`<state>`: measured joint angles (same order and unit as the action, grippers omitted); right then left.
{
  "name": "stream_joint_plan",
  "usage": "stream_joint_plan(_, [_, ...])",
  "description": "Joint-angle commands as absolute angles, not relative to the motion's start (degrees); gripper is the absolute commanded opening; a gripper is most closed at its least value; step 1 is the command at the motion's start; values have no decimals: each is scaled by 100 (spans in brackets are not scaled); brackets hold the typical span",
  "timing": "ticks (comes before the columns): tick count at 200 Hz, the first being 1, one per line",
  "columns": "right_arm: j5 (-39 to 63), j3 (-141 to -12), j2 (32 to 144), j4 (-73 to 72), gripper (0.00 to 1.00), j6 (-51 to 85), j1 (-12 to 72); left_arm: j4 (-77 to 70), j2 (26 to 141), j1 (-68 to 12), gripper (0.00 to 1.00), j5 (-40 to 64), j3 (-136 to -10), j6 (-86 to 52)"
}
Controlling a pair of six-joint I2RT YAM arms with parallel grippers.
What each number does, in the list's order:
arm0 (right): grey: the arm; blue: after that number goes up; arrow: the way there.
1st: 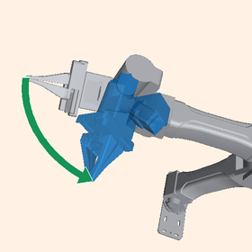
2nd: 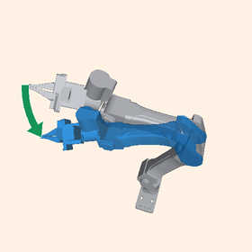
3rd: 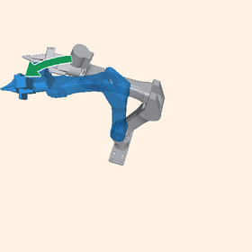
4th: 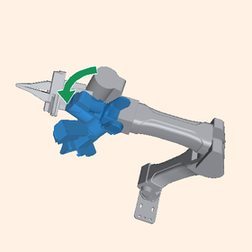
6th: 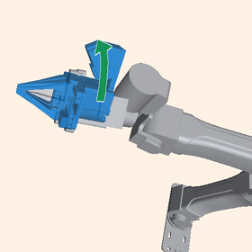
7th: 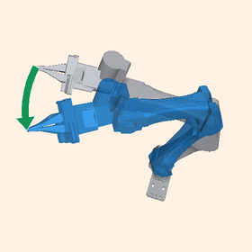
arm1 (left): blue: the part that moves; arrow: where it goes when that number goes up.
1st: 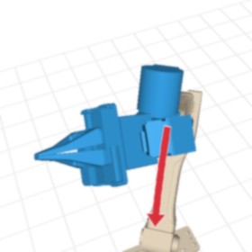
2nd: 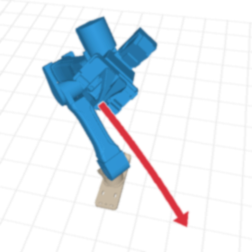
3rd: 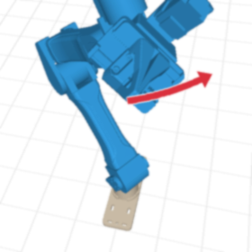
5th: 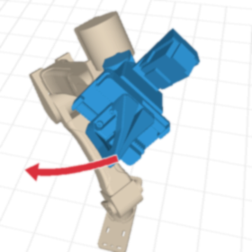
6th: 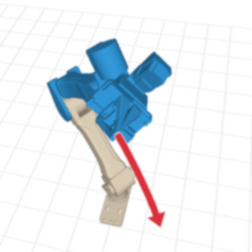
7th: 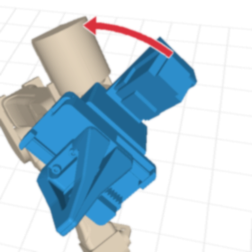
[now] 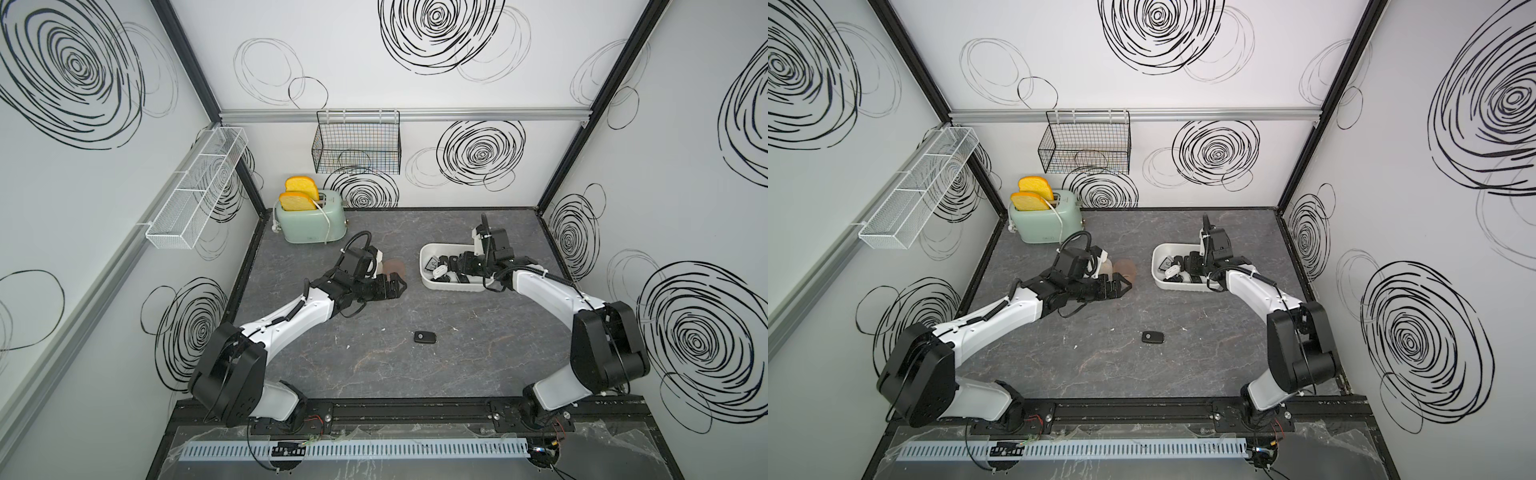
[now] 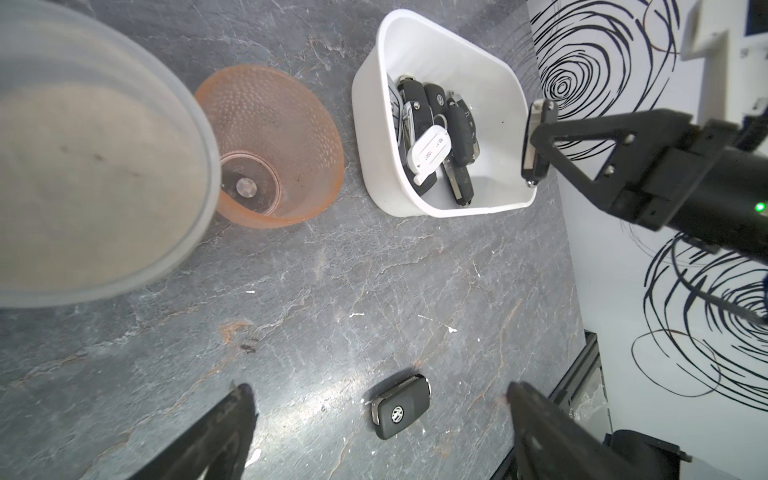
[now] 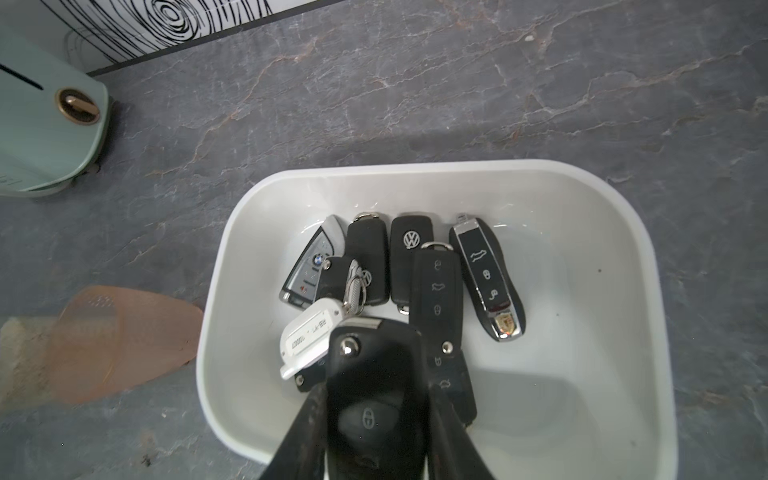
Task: Place the car key into the storage box
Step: Place the car key in the storage box.
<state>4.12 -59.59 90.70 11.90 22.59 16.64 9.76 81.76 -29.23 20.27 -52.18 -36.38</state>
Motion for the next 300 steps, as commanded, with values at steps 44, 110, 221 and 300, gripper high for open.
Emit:
stream_joint_plan(44, [814, -6549, 10204, 1234, 33, 2296, 1446, 1074, 7808, -2721, 98, 1819, -5051, -3410])
stream_joint_plan(110, [872, -6907, 10638, 1520, 47, 2241, 1415, 1133, 7534, -2575, 98, 1768, -4836, -3435])
stream_joint_plan(221, [1566, -6204, 9002, 1518, 72, 2211, 1636, 811, 7622, -2641, 98, 1872, -4658, -4052])
stream_joint_plan(300, [1469, -4926, 7605, 1740, 76, 1962, 3025, 727, 6957, -2753, 98, 1714, -3738, -4689])
